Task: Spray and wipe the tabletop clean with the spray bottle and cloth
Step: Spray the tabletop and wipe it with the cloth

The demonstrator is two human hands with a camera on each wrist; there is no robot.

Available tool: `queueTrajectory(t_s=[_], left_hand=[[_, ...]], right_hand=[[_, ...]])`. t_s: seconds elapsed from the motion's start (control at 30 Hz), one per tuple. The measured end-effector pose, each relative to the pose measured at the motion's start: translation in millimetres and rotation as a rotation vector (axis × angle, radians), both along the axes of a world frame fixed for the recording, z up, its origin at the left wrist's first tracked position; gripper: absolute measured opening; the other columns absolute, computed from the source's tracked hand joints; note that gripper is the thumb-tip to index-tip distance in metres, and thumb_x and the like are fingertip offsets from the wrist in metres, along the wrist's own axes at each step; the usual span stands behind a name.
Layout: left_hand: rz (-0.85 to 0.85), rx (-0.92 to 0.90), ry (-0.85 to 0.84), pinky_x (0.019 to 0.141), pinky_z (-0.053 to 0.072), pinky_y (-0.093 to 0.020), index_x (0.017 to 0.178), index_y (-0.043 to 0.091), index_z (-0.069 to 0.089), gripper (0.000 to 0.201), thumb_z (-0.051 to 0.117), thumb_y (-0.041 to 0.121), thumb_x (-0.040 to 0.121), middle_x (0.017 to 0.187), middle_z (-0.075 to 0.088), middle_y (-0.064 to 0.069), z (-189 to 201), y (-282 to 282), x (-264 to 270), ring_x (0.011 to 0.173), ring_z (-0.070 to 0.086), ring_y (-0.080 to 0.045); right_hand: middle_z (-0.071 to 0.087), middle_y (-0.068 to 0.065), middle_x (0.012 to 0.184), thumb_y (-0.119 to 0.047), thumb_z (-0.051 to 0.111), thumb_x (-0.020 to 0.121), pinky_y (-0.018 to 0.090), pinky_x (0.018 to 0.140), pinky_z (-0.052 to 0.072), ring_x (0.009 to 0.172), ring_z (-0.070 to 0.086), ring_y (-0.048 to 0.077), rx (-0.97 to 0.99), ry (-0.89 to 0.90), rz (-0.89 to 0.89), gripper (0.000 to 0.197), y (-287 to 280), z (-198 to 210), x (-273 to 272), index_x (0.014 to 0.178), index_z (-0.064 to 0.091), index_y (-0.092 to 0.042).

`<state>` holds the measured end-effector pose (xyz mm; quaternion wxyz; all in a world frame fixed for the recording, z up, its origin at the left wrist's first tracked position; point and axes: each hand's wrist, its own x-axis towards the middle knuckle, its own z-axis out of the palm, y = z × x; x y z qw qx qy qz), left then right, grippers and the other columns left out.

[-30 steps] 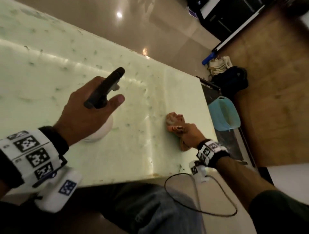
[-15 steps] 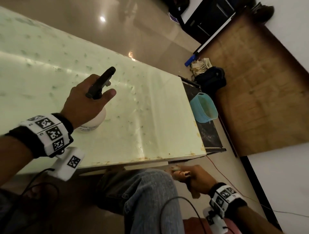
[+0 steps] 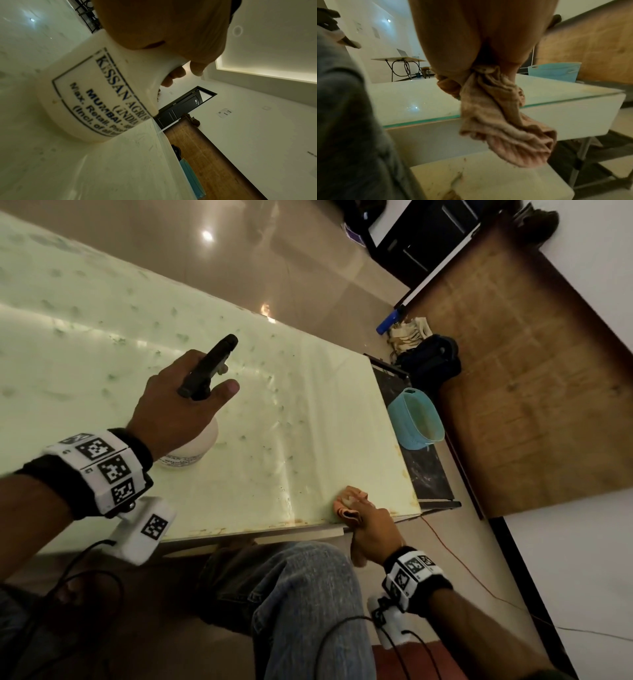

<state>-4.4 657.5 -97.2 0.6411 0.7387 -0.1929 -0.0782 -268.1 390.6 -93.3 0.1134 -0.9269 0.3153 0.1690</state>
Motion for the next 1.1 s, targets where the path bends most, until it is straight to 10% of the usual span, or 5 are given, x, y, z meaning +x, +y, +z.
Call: queueTrajectory(t_s=[0.23,0.37,0.5,0.8,1.1], left_hand=[[0.004,0.021,-0.017,0.082,0.046,-0.032,0.115,0.028,0.065,0.03,0.07,0.047,0.093,0.076,0.067,-0.008,2.5,-3.8,0.6,0.08,0.068,-0.032],[0.0,0.018,-0.015,0.082,0.047,-0.035,0.114,0.027,0.064,0.029,0.071,0.047,0.093,0.079,0.068,-0.013,3.4,-0.9,0.2,0.08,0.068,-0.035],[0.0,0.021,-0.017,0.08,0.046,-0.033,0.114,0.027,0.065,0.028,0.07,0.046,0.094,0.075,0.066,-0.011,3.7,1.2,-0.4,0.081,0.067,-0.034],[0.004,0.032,-0.018,0.079,0.045,-0.032,0.114,0.027,0.065,0.028,0.07,0.045,0.094,0.072,0.065,-0.004,1.9,-0.9,1.2,0.081,0.069,-0.033],[-0.008,0.029,-0.002,0.077,0.046,-0.029,0.113,0.027,0.065,0.028,0.071,0.046,0.093,0.069,0.062,-0.003,1.8,-3.0,0.8,0.08,0.068,-0.032]], right_hand=[[0.062,-0.015,0.128,-0.016,0.059,0.092,0.018,0.109,0.035,0.123,0.051,-0.004,0.335,-0.069,0.121,0.035,15.5,20.7,-16.5,0.121,0.064,-0.034],[0.074,0.01,0.088,-0.045,0.063,0.087,0.043,0.084,0.056,0.083,0.07,0.024,0.44,-0.122,-0.054,0.039,16.2,52.7,-29.3,0.095,0.073,-0.009],[0.074,0.009,0.085,-0.002,0.049,0.095,0.031,0.072,0.059,0.077,0.072,0.022,0.375,-0.112,-0.143,0.029,-0.9,82.5,-41.2,0.101,0.071,-0.02],[0.069,0.003,0.081,-0.016,0.05,0.093,0.016,0.052,0.049,0.063,0.065,0.012,-0.034,-0.11,-0.281,0.016,-9.7,40.5,25.6,0.103,0.062,-0.017],[0.035,0.016,0.151,0.01,0.046,0.084,0.031,0.113,0.028,0.137,0.036,0.035,0.199,0.022,0.113,0.075,24.2,14.6,63.5,0.151,0.023,-0.017]])
